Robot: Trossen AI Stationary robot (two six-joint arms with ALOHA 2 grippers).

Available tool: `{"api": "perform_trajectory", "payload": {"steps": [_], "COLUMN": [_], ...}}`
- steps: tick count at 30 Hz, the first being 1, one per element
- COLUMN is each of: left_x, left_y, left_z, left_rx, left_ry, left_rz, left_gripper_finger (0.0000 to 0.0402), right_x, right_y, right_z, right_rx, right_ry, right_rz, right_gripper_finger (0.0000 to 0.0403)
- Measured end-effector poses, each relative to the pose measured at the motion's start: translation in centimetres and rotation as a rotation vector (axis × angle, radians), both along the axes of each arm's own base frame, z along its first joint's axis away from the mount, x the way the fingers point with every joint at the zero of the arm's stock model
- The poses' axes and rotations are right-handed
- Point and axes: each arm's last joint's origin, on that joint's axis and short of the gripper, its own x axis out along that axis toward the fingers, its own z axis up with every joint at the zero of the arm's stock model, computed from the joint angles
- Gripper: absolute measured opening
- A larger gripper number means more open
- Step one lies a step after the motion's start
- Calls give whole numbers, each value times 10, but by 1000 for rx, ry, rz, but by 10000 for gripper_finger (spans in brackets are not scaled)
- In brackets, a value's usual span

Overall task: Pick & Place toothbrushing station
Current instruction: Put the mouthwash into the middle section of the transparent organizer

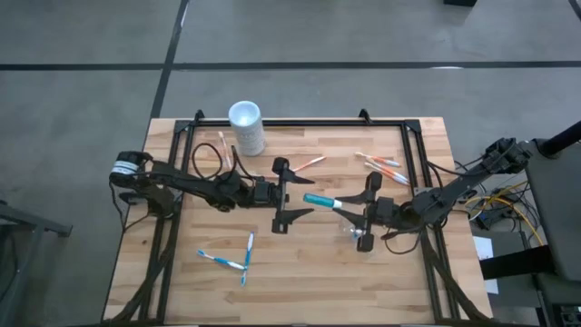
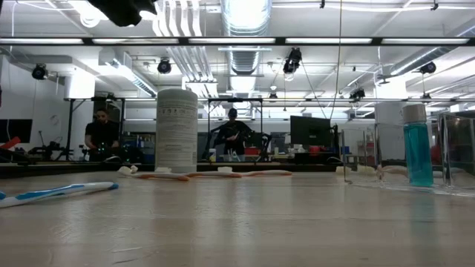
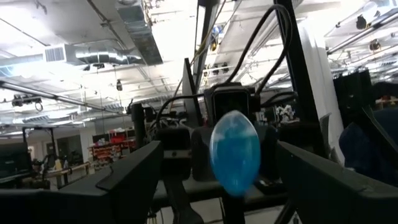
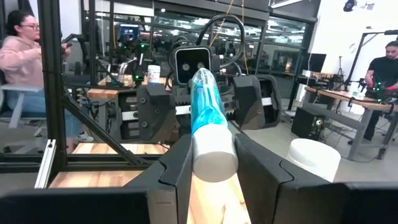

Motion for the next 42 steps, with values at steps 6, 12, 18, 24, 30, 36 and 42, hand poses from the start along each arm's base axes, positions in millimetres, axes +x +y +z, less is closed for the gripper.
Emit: {"api": "perform_trajectory", "payload": {"steps": [6,12,18,24,30,36,42], "left_x": [-32,-70,-106,-135,-147,-146,-146], "left_y": [4,9,14,18,20,20,20], "left_z": [-11,-29,-55,-84,-99,-98,-96], "left_rx": [3,8,-48,-192,-232,-242,-162], "left_ry": [35,107,165,248,311,308,292], "left_rz": [1,-1,-29,-60,-69,-63,-10], "left_gripper_finger": [319,319,319,319,319,319,319], "right_x": [0,0,0,0,0,0,0], "right_y": [0,0,0,0,0,0,0], "right_z": [0,0,0,0,0,0,0], "right_rx": [-4,-7,-5,-3,-3,-3,22], "right_ry": [0,0,0,-1,-1,-1,-6], "right_rz": [0,0,0,1,1,2,4], "right_gripper_finger": [100,100,100,100,100,100,100]}}
